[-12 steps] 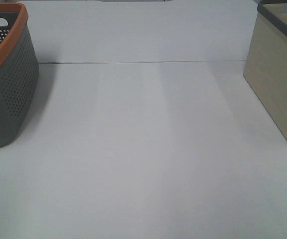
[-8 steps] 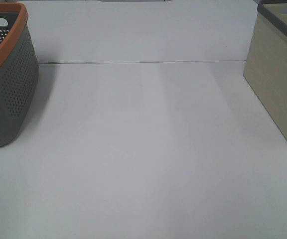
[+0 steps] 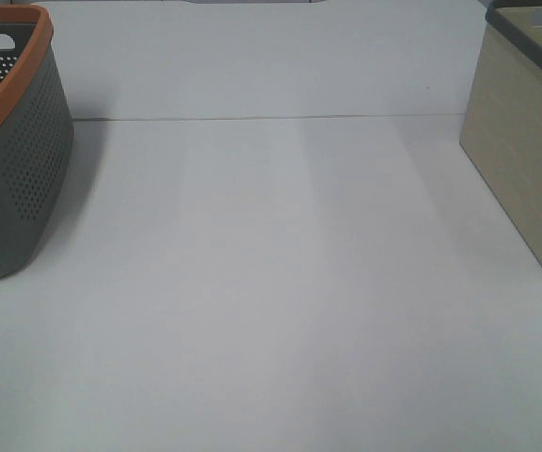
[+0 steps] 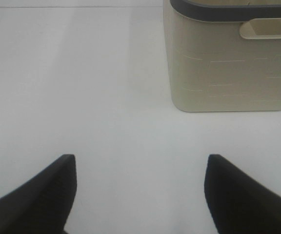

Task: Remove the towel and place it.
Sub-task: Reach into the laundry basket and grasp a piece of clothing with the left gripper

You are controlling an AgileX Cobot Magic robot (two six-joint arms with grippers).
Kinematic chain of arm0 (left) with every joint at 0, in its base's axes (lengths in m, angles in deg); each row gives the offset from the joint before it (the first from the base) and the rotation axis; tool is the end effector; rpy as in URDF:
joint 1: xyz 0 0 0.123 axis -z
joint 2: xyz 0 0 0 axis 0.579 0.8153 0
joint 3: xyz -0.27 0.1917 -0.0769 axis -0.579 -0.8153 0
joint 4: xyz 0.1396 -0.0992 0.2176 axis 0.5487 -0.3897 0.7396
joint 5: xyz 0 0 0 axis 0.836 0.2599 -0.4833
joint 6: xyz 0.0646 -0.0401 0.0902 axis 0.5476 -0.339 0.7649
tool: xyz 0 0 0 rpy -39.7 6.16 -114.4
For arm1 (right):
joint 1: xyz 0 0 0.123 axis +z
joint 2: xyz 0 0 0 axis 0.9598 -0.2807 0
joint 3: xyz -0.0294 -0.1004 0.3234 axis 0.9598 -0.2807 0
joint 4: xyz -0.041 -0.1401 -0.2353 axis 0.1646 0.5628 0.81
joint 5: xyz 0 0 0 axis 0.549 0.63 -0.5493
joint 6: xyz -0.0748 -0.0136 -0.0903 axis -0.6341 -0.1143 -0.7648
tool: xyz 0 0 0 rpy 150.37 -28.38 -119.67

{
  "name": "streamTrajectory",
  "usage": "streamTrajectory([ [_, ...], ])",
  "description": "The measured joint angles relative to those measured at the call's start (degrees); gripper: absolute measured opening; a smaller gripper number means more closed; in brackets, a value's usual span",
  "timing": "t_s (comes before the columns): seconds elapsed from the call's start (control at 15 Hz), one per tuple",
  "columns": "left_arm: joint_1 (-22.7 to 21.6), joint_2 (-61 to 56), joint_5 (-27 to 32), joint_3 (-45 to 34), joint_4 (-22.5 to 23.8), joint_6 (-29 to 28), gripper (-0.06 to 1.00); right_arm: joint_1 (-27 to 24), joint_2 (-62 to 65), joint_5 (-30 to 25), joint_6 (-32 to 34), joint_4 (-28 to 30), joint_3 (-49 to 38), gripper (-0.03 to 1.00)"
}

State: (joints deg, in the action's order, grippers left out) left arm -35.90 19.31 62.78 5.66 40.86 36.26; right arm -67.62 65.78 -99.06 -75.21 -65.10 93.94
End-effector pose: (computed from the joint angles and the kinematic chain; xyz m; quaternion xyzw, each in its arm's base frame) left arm -0.0139 -0.0092 0.2804 0.0305 0.8443 -0.0207 0.5346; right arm -0.0137 -0.0094 0.2765 -0.0151 0.8530 0.0067 0.5216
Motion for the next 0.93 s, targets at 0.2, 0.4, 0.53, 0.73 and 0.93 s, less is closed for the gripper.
streamTrajectory([
  [0.2,0.0,0.0,0.0,0.0,0.0,0.0,0.73,0.0,0.0,0.0,0.0,0.0,0.0,0.73],
  [0.4,0.0,0.0,0.0,0.0,0.0,-0.3,0.73,0.0,0.0,0.0,0.0,-0.1,0.0,0.73],
  [0.53,0.0,0.0,0.0,0.0,0.2,-1.0,0.73,0.0,0.0,0.0,0.0,-0.1,0.0,0.73],
  [0.73,0.0,0.0,0.0,0.0,0.2,-1.2,0.73,0.0,0.0,0.0,0.0,-0.2,0.0,0.73],
  [0.93,0.0,0.0,0.0,0.0,0.2,-1.2,0.73,0.0,0.0,0.0,0.0,-0.2,0.0,0.73],
])
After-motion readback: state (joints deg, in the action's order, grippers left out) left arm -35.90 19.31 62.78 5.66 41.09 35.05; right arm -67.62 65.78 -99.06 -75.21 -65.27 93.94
